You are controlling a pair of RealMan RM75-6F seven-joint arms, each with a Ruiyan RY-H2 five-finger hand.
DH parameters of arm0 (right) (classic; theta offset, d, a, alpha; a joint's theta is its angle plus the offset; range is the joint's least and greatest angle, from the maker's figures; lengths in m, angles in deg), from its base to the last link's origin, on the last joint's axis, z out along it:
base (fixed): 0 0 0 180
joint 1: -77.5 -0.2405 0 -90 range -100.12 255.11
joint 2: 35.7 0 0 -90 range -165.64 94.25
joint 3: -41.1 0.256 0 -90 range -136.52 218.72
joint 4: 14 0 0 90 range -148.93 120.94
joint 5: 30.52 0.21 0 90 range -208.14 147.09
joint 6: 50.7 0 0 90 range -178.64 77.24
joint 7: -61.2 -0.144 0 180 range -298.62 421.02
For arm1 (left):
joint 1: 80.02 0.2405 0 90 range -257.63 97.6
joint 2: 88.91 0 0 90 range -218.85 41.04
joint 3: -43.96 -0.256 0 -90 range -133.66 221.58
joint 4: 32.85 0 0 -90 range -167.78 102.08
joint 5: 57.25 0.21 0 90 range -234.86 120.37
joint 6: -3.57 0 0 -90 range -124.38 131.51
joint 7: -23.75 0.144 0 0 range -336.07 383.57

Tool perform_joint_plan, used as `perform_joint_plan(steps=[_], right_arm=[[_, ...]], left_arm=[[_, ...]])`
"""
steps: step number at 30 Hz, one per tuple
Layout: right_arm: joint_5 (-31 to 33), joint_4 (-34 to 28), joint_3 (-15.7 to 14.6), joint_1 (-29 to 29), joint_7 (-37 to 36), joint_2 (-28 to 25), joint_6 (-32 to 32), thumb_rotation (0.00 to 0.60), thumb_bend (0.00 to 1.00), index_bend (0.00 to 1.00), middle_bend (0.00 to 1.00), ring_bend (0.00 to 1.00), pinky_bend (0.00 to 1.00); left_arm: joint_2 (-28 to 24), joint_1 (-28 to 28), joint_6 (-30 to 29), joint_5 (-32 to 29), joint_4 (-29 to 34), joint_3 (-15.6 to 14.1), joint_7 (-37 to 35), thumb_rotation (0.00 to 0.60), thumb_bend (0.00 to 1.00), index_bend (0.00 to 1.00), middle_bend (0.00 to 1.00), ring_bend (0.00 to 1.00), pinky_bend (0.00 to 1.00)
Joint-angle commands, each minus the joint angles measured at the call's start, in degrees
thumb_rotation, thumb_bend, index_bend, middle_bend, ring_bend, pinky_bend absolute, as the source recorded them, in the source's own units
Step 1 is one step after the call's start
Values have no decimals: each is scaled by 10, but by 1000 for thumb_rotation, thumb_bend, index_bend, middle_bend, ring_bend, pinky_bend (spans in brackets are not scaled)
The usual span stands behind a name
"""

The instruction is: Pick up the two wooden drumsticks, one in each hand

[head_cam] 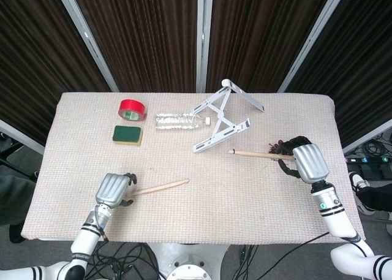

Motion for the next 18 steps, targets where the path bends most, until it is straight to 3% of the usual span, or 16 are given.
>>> perform_joint_plan(steps=[1,11,18], right_arm=[[1,2,-1,0,-2,2,1,600,712,603,598,379,299],[4,20,-6,1,-15,13,7,600,712,603,598,379,299],[5,30,-7,-1,-21,18,11,600,712,603,598,379,299]], left_arm=[[26,-10,-1,-15,-13,-5,20,600,129,439,476,746,776],[60,-33,7,-73,-47,6,51,600,237,442,494,759,780],[67,-41,6,-92,-52,1,62,600,246,453,506,759,780]])
